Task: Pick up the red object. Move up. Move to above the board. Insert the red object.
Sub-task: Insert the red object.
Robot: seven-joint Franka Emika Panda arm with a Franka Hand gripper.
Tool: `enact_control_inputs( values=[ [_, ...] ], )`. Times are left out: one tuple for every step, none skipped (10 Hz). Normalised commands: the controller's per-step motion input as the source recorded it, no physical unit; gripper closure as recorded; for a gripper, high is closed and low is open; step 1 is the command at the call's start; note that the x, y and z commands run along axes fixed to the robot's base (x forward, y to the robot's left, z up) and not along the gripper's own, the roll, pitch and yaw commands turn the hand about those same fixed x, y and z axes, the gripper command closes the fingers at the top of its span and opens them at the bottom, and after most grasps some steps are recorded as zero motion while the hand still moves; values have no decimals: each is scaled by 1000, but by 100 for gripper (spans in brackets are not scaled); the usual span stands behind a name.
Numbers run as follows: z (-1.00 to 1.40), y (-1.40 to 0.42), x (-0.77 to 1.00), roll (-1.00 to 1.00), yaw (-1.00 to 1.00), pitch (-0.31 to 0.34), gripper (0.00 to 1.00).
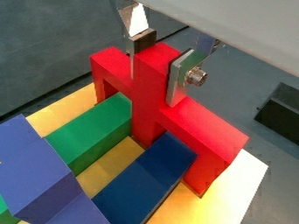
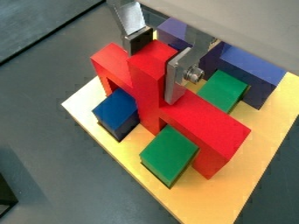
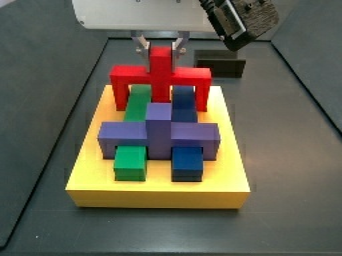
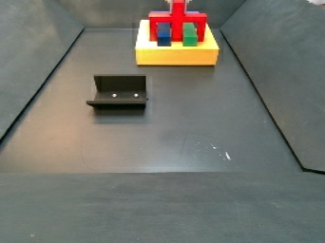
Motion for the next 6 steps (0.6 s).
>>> enact_control_inputs(
  values=[
    [-111, -14, 0, 239, 0, 0, 100],
    [-123, -3, 0, 257, 0, 0, 100],
    [-37, 0, 0, 316, 0, 0, 100],
    [-146, 0, 0, 270, 0, 0, 100],
    [-143, 0, 0, 141, 0, 0, 100],
    [-137, 0, 0, 37, 0, -24, 100]
  ],
)
